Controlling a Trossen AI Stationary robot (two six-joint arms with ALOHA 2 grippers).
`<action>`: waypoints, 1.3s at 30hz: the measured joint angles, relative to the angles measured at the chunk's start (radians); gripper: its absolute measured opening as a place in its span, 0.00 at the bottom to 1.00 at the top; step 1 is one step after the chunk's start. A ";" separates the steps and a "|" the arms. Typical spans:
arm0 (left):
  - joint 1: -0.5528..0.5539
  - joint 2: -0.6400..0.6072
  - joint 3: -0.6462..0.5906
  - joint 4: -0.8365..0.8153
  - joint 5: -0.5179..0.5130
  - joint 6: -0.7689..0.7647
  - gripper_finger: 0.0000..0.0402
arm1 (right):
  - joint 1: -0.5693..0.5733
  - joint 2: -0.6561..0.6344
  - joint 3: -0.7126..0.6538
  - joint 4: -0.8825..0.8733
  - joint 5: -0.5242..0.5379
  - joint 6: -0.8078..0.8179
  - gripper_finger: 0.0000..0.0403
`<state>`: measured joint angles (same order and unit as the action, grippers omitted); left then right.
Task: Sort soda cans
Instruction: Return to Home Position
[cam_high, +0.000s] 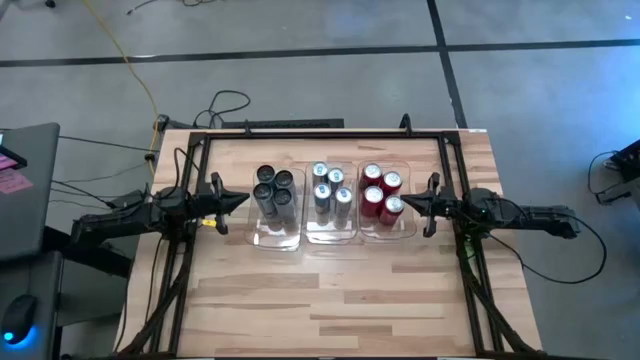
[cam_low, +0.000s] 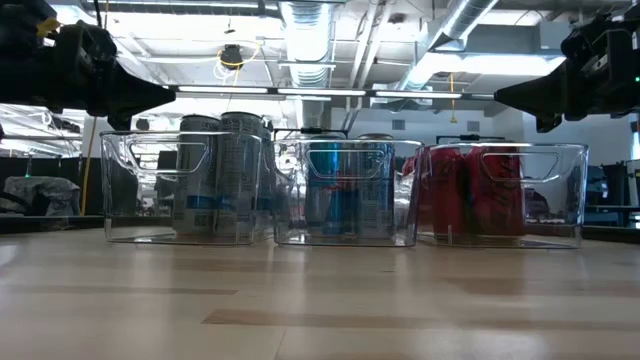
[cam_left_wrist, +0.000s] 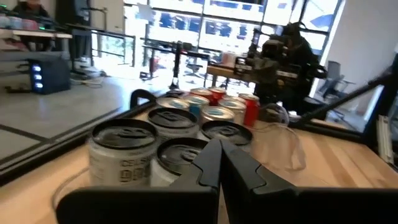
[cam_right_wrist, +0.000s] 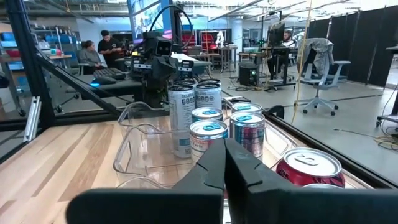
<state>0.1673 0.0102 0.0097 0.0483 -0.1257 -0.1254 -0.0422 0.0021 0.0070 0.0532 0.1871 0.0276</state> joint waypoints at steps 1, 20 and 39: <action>0.000 0.000 0.000 0.002 -0.010 -0.003 0.00 | 0.000 0.000 0.000 0.000 0.000 0.000 0.04; 0.000 0.000 -0.002 0.002 -0.013 -0.003 0.00 | 0.000 0.000 -0.001 0.000 0.000 -0.001 0.09; 0.000 0.000 -0.002 0.003 -0.013 -0.003 0.00 | 0.000 0.000 -0.002 0.000 0.000 -0.001 0.09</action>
<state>0.1673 0.0101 0.0074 0.0513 -0.1390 -0.1284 -0.0422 0.0025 0.0051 0.0528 0.1871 0.0265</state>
